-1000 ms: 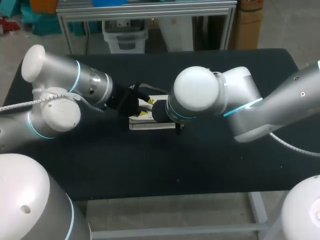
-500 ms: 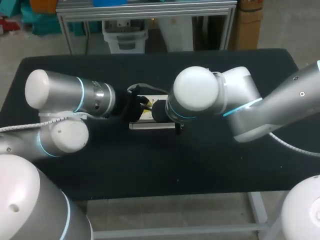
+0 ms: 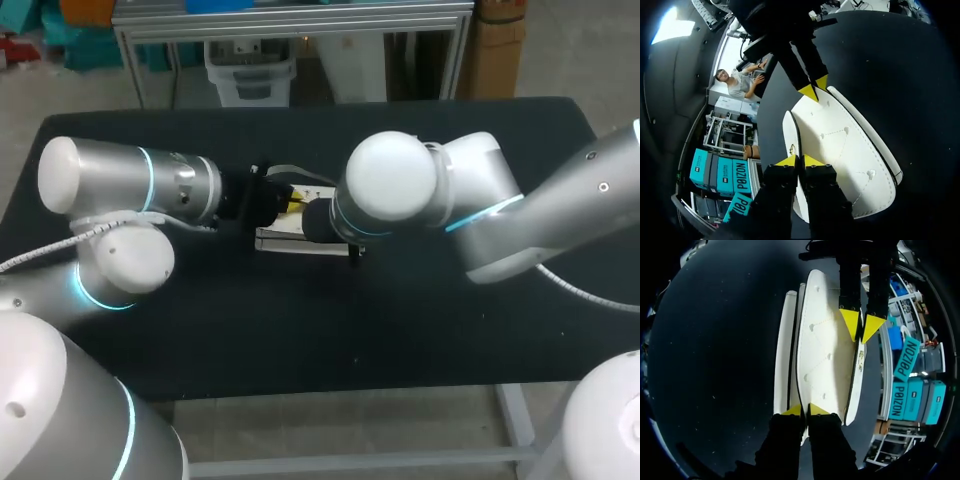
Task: Pick up the bag, open it, inspect its contents, close it, and place it on the opposite side
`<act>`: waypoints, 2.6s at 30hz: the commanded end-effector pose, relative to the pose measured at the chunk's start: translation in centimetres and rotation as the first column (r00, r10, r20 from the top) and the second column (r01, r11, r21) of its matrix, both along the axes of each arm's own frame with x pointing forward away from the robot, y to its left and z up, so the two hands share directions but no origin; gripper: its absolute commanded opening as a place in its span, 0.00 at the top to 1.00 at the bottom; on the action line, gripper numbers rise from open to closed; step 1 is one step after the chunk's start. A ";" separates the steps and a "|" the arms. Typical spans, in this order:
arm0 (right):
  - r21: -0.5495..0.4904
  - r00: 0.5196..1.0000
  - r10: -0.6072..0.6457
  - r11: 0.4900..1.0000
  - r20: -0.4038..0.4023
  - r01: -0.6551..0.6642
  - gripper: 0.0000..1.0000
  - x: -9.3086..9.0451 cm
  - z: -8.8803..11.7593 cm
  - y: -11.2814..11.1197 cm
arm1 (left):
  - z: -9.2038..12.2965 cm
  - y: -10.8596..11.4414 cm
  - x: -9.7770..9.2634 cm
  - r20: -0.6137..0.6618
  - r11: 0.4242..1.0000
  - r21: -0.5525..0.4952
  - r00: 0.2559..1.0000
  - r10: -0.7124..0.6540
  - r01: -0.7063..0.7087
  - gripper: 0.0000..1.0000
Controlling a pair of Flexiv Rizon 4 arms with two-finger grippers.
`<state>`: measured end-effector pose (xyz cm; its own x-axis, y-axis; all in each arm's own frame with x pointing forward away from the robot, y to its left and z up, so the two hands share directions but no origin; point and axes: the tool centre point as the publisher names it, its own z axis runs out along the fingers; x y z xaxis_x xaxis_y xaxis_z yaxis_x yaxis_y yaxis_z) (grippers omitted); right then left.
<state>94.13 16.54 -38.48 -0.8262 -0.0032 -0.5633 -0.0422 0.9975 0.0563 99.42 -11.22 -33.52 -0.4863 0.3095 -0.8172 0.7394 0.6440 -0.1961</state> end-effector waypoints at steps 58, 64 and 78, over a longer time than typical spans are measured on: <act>-0.004 1.000 -0.002 1.000 0.000 0.002 1.00 -0.2 -0.6 -0.2 | -1.3 1.0 5.8 -0.268 0.981 0.147 0.950 0.163 -0.127 0.75; -0.004 1.000 -0.002 1.000 0.000 0.002 1.00 -0.2 -0.6 -0.2 | -1.5 1.2 5.9 -0.282 0.981 0.151 0.945 0.165 -0.126 1.00; -0.001 1.000 0.002 1.000 0.001 -0.002 1.00 -0.1 -0.4 -0.2 | -0.5 1.3 5.5 -0.292 0.987 0.120 0.946 0.141 -0.110 1.00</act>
